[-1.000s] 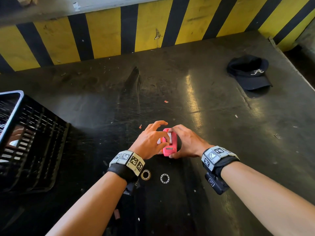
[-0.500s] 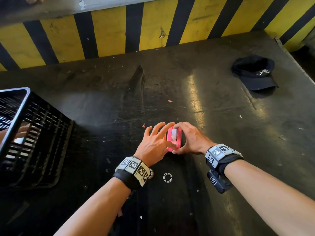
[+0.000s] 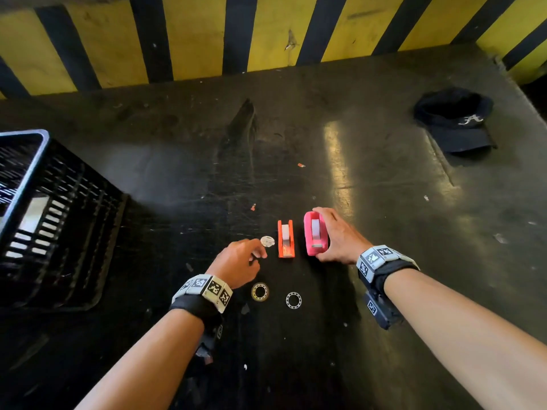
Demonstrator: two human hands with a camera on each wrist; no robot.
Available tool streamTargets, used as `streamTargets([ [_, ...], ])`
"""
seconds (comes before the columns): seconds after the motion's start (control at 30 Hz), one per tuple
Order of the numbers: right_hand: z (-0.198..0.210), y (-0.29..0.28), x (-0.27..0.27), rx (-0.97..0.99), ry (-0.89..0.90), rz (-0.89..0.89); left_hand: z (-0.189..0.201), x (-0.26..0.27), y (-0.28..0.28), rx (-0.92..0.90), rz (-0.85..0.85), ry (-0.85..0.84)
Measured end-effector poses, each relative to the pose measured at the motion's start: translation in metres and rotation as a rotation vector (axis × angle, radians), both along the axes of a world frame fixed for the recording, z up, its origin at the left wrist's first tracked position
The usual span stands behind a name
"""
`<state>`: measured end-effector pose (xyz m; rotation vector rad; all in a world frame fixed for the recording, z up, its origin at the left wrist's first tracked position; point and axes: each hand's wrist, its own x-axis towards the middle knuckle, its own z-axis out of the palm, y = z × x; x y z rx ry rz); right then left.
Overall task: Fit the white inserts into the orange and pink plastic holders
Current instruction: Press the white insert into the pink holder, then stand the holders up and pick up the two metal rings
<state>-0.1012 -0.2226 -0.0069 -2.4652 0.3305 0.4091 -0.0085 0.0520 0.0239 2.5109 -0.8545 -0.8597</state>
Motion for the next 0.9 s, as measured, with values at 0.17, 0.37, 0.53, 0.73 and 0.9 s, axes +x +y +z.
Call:
streamTargets([
  [0.17,-0.016,0.001,0.000,-0.069,0.066,-0.024,-0.025,-0.008,0.022,0.150,-0.046,0.173],
  [0.37,-0.019,0.004,-0.003,-0.139,0.127,-0.003,-0.044,-0.020,0.026,0.190,-0.081,0.174],
  [0.53,-0.004,0.038,-0.027,-0.273,-0.258,0.198,-0.047,-0.027,0.025,0.168,-0.080,0.091],
  [0.73,-0.014,0.082,-0.052,-0.100,0.009,0.560,-0.049,-0.034,0.029,0.139,-0.053,0.077],
  [0.9,-0.016,0.090,-0.055,-0.115,0.055,0.584,-0.048,-0.035,0.036,0.119,-0.017,0.097],
])
